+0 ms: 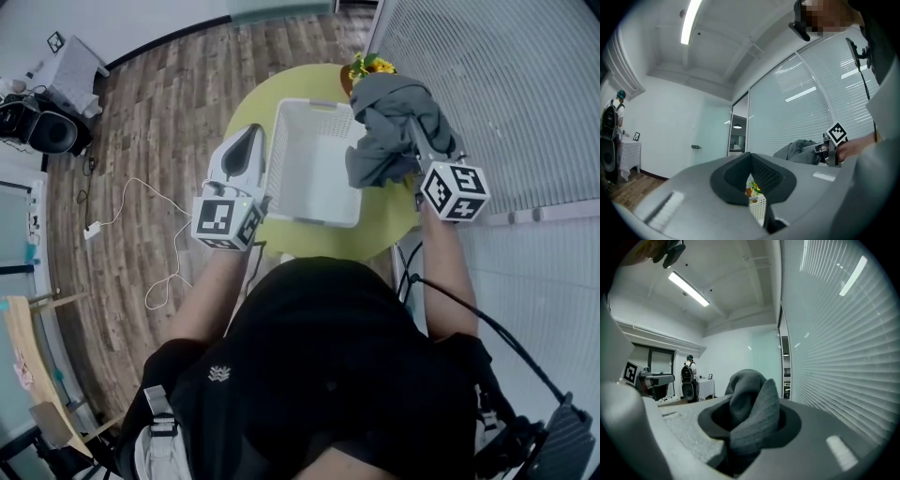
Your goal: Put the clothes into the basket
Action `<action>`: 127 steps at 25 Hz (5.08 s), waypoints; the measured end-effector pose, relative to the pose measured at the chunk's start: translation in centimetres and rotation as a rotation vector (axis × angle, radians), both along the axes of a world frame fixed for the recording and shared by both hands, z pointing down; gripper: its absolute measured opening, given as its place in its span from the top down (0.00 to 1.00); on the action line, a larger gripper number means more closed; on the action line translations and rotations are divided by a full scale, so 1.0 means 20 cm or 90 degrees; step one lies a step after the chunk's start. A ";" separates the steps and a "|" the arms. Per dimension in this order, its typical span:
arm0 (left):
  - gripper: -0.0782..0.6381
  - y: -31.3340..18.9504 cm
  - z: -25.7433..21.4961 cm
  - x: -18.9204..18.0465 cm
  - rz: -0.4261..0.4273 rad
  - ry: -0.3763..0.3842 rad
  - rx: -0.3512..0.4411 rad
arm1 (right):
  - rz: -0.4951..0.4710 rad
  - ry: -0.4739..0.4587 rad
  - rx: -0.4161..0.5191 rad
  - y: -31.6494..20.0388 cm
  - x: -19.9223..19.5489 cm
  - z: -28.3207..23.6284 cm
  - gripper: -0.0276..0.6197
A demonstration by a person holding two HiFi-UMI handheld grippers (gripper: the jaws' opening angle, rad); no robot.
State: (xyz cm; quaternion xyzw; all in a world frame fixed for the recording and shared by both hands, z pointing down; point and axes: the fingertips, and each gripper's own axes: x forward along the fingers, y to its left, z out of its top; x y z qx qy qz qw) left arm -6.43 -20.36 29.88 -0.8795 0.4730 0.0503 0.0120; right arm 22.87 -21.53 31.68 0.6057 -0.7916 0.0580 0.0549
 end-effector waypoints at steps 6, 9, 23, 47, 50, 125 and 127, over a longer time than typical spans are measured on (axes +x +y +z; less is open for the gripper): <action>0.88 0.01 -0.06 -0.16 -0.035 -0.005 0.007 | -0.040 -0.007 0.007 -0.07 -0.20 -0.06 0.75; 0.88 0.02 -0.05 -0.23 -0.057 -0.007 0.010 | -0.065 -0.009 0.015 -0.10 -0.29 -0.06 0.75; 0.88 0.11 -0.06 -0.43 -0.138 -0.015 0.008 | -0.163 -0.014 0.019 -0.20 -0.60 -0.08 0.75; 0.88 0.05 0.05 -0.65 -0.132 -0.017 -0.017 | -0.215 -0.009 -0.013 -0.19 -0.95 0.16 0.76; 0.88 0.05 0.07 -0.65 -0.121 -0.022 -0.023 | -0.217 -0.009 -0.026 -0.15 -0.98 0.20 0.76; 0.88 -0.08 0.82 -0.68 -0.125 -0.046 -0.215 | -0.245 0.019 -0.393 -0.22 -1.10 1.50 0.76; 0.88 -0.08 0.83 -0.70 -0.134 -0.047 -0.218 | -0.250 0.040 -0.387 -0.23 -1.11 1.51 0.76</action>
